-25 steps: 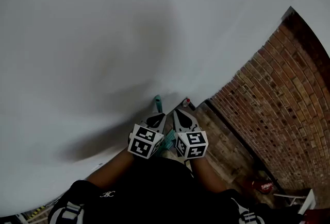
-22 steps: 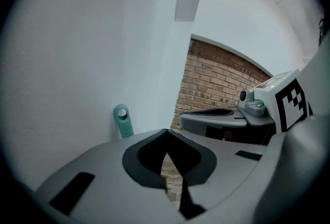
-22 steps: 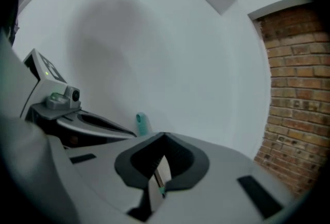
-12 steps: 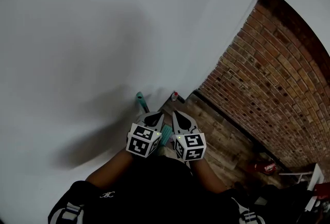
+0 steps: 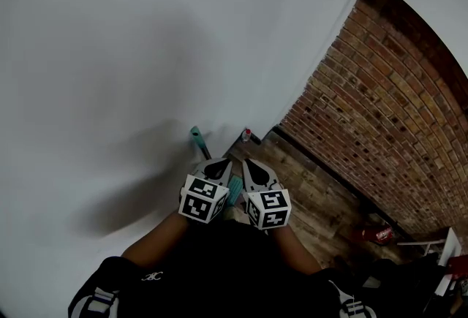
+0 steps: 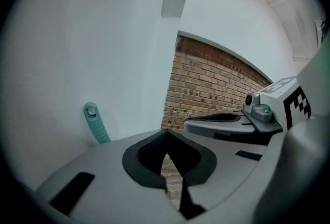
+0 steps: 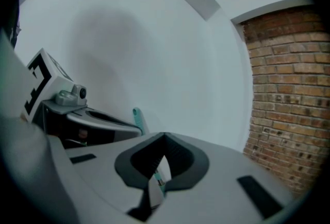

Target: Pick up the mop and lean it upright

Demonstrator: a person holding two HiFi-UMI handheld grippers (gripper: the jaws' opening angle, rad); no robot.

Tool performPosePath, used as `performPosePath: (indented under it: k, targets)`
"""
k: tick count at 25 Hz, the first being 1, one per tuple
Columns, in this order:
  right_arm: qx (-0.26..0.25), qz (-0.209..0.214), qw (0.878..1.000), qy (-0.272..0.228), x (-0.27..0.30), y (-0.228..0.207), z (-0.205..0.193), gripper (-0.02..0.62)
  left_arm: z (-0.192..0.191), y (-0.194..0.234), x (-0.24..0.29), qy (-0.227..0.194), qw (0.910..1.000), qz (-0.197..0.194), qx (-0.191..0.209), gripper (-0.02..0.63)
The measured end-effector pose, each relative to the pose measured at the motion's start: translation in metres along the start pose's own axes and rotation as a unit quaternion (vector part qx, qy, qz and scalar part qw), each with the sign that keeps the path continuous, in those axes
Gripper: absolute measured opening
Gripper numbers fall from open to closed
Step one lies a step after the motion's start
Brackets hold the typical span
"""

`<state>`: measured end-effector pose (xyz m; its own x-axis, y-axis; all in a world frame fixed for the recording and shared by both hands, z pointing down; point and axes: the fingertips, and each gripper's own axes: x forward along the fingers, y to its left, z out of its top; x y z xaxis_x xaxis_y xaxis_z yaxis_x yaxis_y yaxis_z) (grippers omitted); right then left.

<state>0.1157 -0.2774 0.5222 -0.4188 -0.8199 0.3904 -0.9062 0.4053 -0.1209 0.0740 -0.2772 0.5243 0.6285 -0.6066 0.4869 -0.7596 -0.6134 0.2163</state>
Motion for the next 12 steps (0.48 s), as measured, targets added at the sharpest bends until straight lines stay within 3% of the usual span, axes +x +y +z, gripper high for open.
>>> performPosePath:
  k: [12]
  targets:
    - [-0.007, 0.024, 1.0, 0.006, 0.004, 0.024, -0.004, 0.013, -0.01, 0.007, -0.022, -0.007, 0.9998, 0.016, -0.012, -0.008]
